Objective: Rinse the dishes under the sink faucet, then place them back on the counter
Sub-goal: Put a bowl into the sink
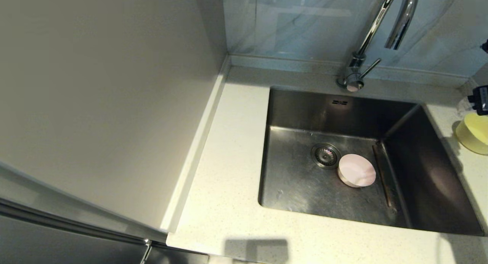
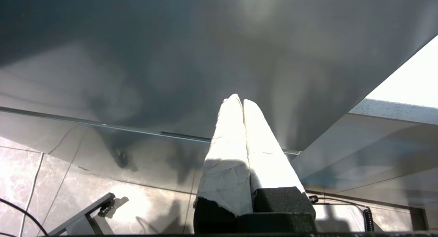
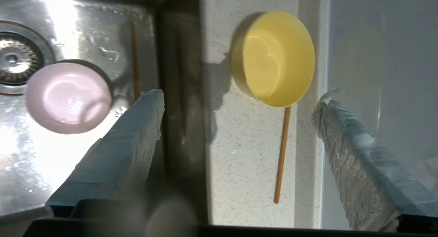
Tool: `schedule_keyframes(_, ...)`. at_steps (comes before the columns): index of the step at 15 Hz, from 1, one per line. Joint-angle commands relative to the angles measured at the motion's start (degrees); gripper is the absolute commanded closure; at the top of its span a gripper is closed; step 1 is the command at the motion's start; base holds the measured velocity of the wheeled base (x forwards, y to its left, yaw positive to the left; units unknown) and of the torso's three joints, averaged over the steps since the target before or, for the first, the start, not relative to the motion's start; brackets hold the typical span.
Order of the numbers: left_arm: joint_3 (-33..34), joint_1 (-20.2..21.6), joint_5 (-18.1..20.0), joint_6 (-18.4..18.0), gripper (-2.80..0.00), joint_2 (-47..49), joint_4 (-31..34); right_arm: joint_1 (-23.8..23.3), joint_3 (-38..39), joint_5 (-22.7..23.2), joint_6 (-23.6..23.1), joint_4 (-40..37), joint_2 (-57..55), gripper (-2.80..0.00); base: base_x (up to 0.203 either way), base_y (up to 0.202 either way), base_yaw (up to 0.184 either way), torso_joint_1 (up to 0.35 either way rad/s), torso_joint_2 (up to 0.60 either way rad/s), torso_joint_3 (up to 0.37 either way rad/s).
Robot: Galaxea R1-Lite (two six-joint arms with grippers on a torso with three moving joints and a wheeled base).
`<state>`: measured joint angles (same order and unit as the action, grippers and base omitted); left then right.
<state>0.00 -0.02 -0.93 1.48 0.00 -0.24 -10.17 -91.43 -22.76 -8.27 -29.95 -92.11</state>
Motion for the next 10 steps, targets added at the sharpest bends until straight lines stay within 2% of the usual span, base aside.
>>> schedule_keyframes(1, 0.0, 0.02, -0.04, 0.02, 0.0, -0.18, -0.02, -2.89, -0.29, 1.21, -0.09, -0.04, -2.02, -2.8, 0.0, 0.0, 0.0, 0.0, 0.0, 0.0)
schedule_keyframes(5, 0.0, 0.02, -0.04, 0.02, 0.0, -0.18, -0.02, -6.83, 0.15, 7.49, -2.1, -0.46, -3.02, -2.8, 0.0, 0.0, 0.0, 0.0, 0.0, 0.0)
schedule_keyframes(10, 0.0, 0.02, -0.04, 0.02, 0.0, -0.18, -0.02, -10.25, -3.51, 14.64, -2.21, -6.95, -5.87, -2.8, 0.0, 0.0, 0.0, 0.0, 0.0, 0.0)
